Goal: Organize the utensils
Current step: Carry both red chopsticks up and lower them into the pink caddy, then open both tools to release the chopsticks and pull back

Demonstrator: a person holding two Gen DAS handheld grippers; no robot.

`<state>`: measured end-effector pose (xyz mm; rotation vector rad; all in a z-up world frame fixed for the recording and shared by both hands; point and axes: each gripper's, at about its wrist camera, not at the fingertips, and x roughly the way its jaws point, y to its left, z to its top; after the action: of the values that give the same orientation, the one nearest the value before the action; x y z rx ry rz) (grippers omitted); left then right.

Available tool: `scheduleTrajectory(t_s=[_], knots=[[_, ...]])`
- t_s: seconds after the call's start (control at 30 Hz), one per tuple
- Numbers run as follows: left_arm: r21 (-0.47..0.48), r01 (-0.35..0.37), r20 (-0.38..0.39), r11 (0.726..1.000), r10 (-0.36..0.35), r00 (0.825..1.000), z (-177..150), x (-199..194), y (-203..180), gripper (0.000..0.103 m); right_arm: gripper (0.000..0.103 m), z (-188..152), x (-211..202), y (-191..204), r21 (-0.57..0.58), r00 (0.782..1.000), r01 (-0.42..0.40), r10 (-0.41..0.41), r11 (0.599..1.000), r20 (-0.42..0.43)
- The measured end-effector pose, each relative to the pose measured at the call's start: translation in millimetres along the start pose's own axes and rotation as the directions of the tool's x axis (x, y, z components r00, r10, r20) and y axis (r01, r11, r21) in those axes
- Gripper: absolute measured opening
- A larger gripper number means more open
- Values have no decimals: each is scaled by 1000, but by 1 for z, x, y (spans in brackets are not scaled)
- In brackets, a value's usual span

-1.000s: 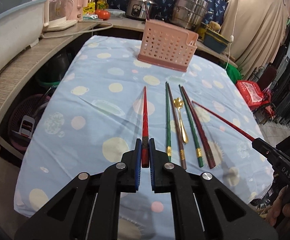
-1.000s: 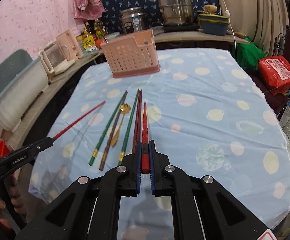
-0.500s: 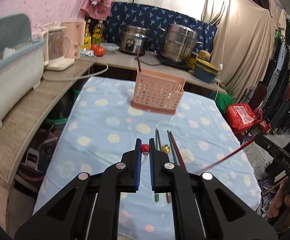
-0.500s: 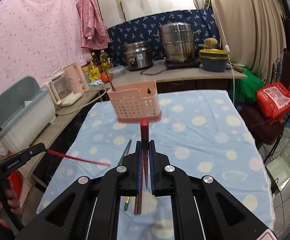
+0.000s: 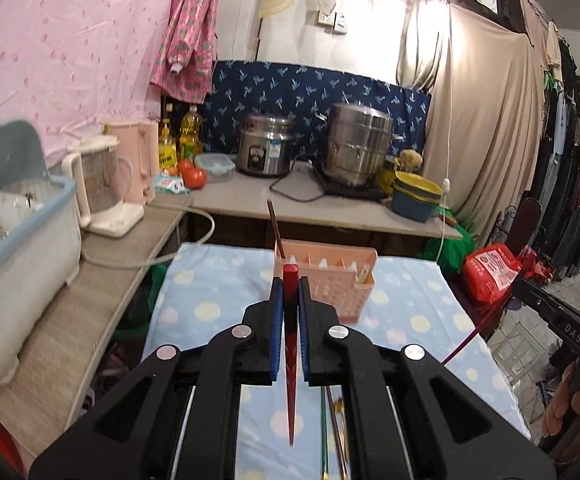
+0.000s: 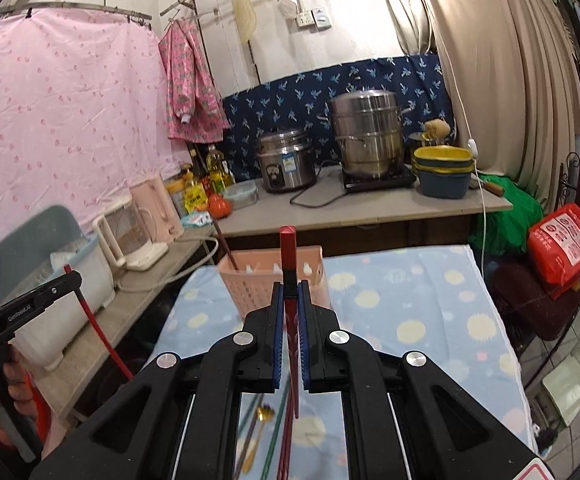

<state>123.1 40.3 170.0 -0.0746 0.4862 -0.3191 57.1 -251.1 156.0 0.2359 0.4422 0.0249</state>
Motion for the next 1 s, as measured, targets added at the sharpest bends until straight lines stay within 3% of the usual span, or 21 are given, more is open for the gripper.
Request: scheduleTrajectory(t_s=[0.37,0.5,0.7,1.0], knots=[[24,-37,155,999,33,987,128,62,-18,7,7,99,79,17,-4,992,-17,18,1000,127],[23,-48,178,999,43,983,154,93,-21,7,7,123,115,21,9,987,-35,33,999,160],[-7,-27,144,1000,27,989,148,146,-12,7,7,124,168,15,71,988,-69,58,995,145],[-48,-17,-8,999,17,1000,87,217,7,7,7,60,233,2,91,997,-65,68,994,-26]])
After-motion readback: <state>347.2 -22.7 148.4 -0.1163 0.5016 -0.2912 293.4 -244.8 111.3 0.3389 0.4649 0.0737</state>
